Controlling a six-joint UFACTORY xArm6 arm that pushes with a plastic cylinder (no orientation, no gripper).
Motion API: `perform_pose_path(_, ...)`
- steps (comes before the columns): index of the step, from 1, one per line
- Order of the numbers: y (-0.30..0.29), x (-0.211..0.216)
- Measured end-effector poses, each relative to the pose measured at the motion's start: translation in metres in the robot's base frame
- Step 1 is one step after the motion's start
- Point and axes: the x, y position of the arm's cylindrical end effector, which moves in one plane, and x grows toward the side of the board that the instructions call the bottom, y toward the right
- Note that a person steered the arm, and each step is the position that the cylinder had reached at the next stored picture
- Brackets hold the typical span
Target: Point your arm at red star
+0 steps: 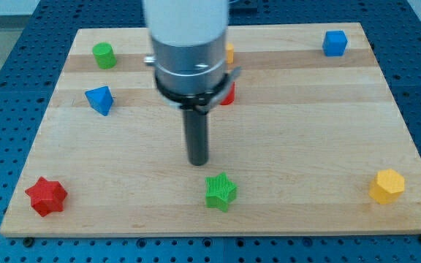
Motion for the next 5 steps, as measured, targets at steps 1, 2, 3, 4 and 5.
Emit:
perform_pose_path(1,-0.048,0.0)
perform_pose_path(2,-0.09,0.038)
perform_pose_path(3,-0.124,0.103)
perform_pose_path(4,-0.134,0.103)
perform_pose_path(5,-0.191,0.102)
